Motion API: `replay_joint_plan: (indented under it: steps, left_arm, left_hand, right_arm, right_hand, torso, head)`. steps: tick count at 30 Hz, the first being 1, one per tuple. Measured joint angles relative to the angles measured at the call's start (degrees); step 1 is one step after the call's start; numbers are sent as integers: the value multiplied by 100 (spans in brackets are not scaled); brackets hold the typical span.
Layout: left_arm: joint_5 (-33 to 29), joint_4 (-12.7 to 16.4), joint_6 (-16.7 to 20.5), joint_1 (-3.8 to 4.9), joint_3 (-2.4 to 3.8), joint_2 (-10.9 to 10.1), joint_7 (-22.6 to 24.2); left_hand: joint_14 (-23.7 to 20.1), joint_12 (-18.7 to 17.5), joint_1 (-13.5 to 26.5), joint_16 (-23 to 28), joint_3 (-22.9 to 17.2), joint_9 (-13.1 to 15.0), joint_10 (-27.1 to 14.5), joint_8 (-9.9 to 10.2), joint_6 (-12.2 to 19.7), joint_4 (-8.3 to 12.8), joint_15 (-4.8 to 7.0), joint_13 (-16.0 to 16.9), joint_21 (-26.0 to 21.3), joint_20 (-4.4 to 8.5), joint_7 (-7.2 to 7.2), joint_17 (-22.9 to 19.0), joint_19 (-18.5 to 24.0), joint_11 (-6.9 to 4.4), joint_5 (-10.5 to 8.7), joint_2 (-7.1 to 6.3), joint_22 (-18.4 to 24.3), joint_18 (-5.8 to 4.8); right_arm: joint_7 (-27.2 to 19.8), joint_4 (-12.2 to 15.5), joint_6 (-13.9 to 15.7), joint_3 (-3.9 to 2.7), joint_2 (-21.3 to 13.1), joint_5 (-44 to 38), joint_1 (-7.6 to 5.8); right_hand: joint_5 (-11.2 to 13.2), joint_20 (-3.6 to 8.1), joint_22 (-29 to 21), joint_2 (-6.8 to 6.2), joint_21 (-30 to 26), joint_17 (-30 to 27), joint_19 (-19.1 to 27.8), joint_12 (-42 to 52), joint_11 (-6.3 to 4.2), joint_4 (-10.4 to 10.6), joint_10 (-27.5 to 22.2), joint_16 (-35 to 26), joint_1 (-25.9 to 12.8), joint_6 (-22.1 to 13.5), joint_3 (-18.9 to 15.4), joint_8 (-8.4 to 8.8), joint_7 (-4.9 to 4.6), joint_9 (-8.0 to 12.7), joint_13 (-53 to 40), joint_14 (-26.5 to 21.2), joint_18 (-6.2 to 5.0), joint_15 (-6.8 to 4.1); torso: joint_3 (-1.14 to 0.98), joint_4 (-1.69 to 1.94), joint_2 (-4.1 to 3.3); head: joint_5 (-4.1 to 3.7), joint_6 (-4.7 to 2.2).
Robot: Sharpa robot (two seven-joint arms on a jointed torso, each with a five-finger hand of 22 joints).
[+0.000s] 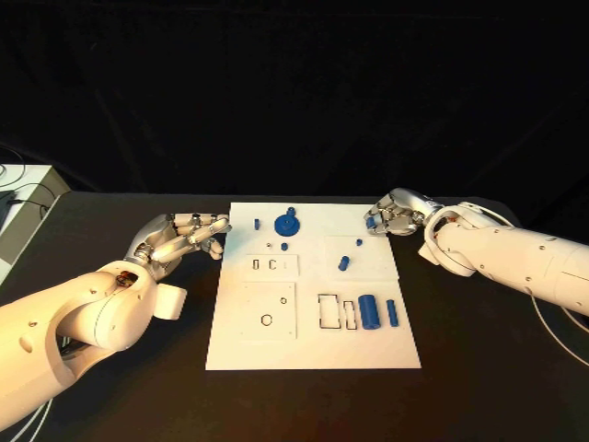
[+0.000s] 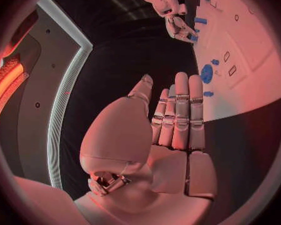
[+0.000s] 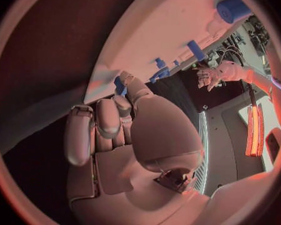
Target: Assemble the parts on the task board
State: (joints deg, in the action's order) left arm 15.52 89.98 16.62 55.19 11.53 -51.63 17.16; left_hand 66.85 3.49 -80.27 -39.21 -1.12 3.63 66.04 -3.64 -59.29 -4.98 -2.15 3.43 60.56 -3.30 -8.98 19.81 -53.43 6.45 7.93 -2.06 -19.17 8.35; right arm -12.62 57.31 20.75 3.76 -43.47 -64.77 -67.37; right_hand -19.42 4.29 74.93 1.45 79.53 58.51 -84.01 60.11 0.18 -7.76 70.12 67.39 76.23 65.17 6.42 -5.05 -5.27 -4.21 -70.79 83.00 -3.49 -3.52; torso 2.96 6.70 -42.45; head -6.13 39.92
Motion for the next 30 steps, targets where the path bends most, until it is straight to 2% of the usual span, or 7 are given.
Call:
replay_joint_plan:
  steps: [5, 8, 13, 18, 24, 30]
  left_arm:
    - [0, -2, 0, 0, 0, 1, 0]
    - [0, -2, 0, 0, 0, -1, -1]
    - [1, 1, 1, 0, 0, -2, -3]
    - [1, 0, 1, 0, 0, 2, -6]
    - [1, 0, 1, 0, 0, 18, -11]
    - [1, 7, 1, 0, 0, 30, -17]
  left_hand:
    - [0, 0, 0, 0, 0, 0, -23, 0, 13, 0, 0, 0, 0, 0, -13, 0, 0, 23, 0, 0, 0, 0]
    - [0, 0, 0, 0, 0, 0, -21, 0, 22, 0, 0, 0, 0, 0, -22, 0, 0, 21, 0, 0, 4, 0]
    - [0, 0, 0, 0, 0, 0, -21, 0, 21, 0, 0, 0, 0, 0, -22, 1, 0, 21, 0, 0, 5, 0]
    - [0, 0, 0, 0, 0, 0, -21, 0, 22, 0, 0, 0, -1, 0, -22, 1, 0, 21, 0, 0, 5, 0]
    - [0, 0, 0, 0, 0, 0, -21, 0, 22, 0, 0, 0, -3, 0, -22, -6, 0, 21, 0, 0, 5, -1]
    - [0, 0, 0, 0, 0, 0, -21, 0, 21, 0, 0, 0, -4, 0, -21, -6, 0, 21, 0, 0, 10, 0]
  right_arm:
    - [75, 277, 136, -34, -92, 71, -26]
    - [168, 514, 228, -56, -162, 85, -79]
    - [518, 1063, 425, -82, -253, 24, -181]
    - [1076, 1625, 597, -84, -195, -187, -209]
    - [1871, 2212, 761, -22, 40, -608, -182]
    - [2606, 2659, 882, 29, 253, -1048, -115]
  right_hand:
    - [-34, 0, 0, 22, 35, 30, 0, 0, -9, -80, 9, 0, 21, 2, -16, 0, 1, 0, 0, 0, 0, 0]
    - [-34, 0, -1, 22, 35, 31, 0, -23, -9, -80, 9, 0, 21, 2, -16, 1, 2, 0, 0, 0, 0, 0]
    - [-34, 0, -1, 21, 35, 30, 0, -23, -9, -81, 9, 0, 21, 3, -17, 3, 3, 0, 7, 0, 0, 1]
    - [-34, -1, -2, 21, 35, 17, 0, -45, -8, -87, 9, -22, 22, 9, -23, 10, 9, 2, 7, -12, 0, -11]
    - [-34, -1, -2, 10, 35, -12, 0, -89, -8, -149, 10, -55, 12, 12, 58, 43, 11, 9, 16, -20, 0, -19]
    - [-69, -1, -2, -50, -4, -38, 1, -89, -7, -148, 11, -84, -47, 27, 120, 49, 27, 12, 16, -20, -1, -19]
  torso:
    - [6, -2, 9]
    - [19, -4, 17]
    - [40, -9, 42]
    - [54, -15, 71]
    - [72, -12, 86]
    - [76, -4, 87]
  head:
    - [3, 2]
    - [3, 2]
    - [19, 11]
    - [64, 49]
    - [105, 80]
    - [147, 113]
